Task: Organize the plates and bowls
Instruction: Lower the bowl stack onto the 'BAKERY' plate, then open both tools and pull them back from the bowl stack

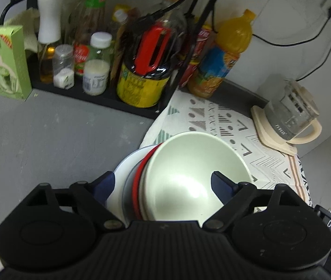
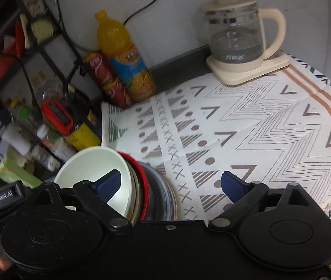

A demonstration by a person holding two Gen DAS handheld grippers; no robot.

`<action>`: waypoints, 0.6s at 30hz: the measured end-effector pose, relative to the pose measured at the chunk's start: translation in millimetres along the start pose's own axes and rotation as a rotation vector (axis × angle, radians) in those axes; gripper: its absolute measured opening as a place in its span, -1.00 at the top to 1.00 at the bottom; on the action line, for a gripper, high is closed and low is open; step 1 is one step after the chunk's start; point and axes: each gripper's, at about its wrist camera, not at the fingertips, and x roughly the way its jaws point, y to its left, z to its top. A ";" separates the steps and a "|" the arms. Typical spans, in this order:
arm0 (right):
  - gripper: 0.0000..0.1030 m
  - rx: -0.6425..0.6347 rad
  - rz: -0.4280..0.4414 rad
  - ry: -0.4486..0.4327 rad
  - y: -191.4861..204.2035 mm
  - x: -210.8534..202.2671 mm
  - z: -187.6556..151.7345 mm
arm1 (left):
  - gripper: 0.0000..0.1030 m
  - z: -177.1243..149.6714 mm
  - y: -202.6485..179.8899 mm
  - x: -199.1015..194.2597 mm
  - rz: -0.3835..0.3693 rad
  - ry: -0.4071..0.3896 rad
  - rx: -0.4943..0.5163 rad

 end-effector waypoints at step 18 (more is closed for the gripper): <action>-0.99 0.061 -0.060 -0.209 -32.3 -112.3 -48.9 | -1.00 -44.7 -23.7 -64.0 -0.029 -0.062 0.146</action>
